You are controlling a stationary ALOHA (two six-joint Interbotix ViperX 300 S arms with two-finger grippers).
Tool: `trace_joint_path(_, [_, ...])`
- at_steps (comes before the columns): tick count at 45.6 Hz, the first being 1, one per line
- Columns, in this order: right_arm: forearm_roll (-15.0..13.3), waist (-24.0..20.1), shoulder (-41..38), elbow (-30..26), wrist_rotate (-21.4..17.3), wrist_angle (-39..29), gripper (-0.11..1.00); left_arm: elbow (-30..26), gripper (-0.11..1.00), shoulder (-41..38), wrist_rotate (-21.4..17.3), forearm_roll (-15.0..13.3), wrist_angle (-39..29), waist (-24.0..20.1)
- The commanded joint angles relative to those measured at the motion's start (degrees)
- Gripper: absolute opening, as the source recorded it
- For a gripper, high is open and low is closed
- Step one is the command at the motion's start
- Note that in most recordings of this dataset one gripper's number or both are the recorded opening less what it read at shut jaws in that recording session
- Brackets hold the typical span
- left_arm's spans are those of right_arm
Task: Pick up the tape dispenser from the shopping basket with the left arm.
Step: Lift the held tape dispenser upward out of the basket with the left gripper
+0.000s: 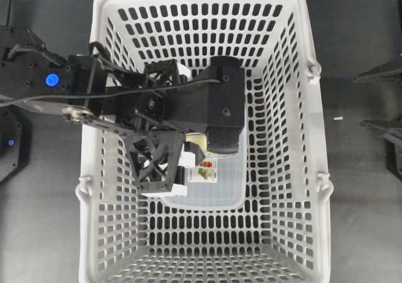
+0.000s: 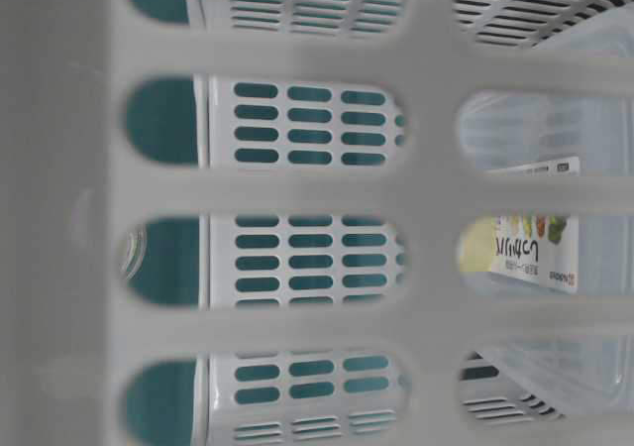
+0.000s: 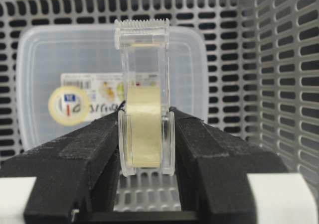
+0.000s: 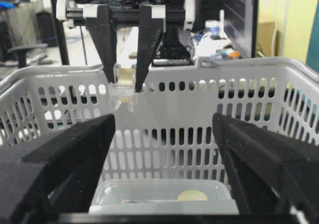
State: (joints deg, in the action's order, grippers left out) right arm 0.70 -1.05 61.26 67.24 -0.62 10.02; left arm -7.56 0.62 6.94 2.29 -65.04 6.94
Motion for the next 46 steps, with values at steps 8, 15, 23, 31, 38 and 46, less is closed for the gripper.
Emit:
trace_joint_path(8, [0.35, 0.0, -0.09, -0.62, -1.49, 0.26, 0.76, -1.58, 0.28, 1.32, -0.09, 0.26, 0.35, 0.0])
trace_joint_path(15, [0.26, 0.0, -0.09, -0.35, -2.29, 0.26, 0.76, -1.58, 0.28, 1.32, -0.09, 0.18, 0.26, 0.18])
trace_joint_path(23, [0.35, 0.0, 0.0, -0.35, -2.29, 0.26, 0.76, -1.41, 0.28, 1.41, -0.18, 0.26, 0.35, 0.18])
trace_joint_path(31, [0.35, 0.0, 0.0, -0.35, -2.29, 0.26, 0.76, -1.41, 0.28, 1.41, -0.09, 0.18, 0.35, 0.26])
trace_joint_path(38, [0.35, 0.0, 0.0, -0.35, -2.29, 0.26, 0.76, -1.32, 0.28, 1.41, -0.09, 0.18, 0.35, 0.18])
trace_joint_path(46, [0.26, 0.0, 0.0, -0.26, -2.29, 0.26, 0.76, -1.14, 0.28, 1.58, -0.09, 0.18, 0.26, 0.18])
